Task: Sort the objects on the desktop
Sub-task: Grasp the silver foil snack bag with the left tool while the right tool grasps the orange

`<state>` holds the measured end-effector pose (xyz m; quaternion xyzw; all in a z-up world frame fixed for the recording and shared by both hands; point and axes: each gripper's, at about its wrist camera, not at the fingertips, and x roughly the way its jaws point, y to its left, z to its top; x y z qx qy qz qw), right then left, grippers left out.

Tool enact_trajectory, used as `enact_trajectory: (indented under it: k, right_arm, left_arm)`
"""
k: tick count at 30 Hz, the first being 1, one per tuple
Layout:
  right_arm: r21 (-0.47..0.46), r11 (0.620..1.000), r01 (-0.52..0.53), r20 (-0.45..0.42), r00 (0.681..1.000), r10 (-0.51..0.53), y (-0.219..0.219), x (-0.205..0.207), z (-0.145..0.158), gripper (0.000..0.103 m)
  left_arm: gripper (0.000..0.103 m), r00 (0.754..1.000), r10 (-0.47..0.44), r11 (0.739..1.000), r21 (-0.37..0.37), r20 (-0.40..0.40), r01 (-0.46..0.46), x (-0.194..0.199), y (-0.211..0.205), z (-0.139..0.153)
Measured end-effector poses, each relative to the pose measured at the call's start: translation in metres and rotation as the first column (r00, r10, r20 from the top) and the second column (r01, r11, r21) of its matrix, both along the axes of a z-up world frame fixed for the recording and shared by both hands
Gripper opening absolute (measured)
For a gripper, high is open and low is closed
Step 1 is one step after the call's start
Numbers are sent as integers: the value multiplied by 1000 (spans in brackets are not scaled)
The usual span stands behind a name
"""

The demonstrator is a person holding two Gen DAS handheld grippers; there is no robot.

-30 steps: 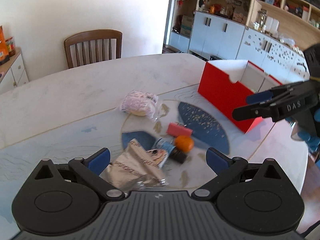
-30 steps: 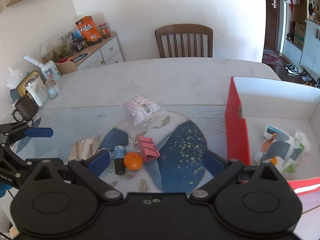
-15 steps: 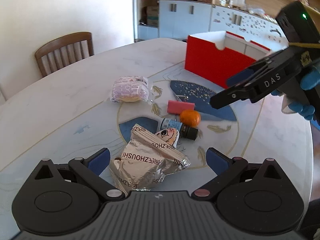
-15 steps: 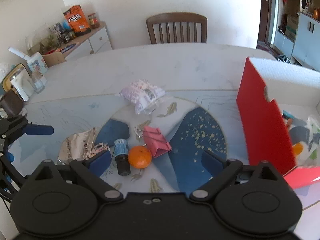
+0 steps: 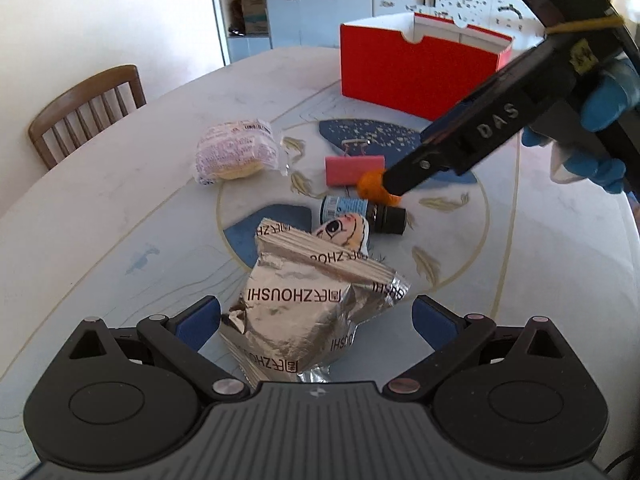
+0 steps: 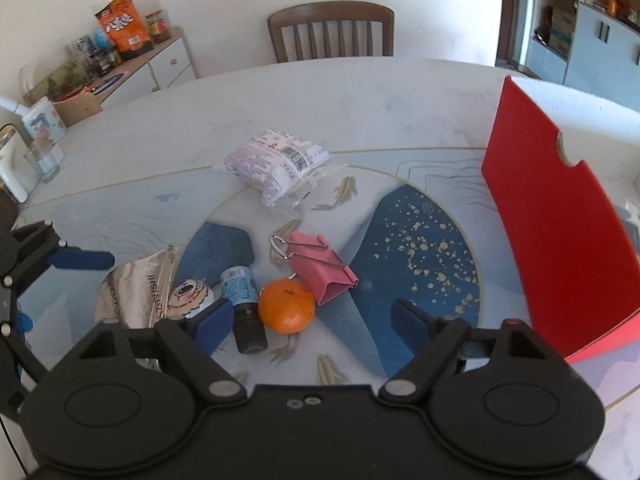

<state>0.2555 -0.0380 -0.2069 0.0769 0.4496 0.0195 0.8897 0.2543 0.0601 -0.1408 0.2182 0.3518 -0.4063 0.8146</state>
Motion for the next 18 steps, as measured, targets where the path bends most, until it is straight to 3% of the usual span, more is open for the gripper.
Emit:
enact_trajectory:
  k: [15, 18]
  right_arm:
    - [34, 997, 65, -40, 997, -64, 6, 15, -15, 74]
    - [42, 996, 76, -37, 997, -74, 4, 16, -14, 66]
  left_arm:
    - [102, 1000, -9, 1000, -12, -14, 9, 12, 1, -5]
    - [98, 1000, 7, 1000, -29, -25, -7, 13, 2, -3]
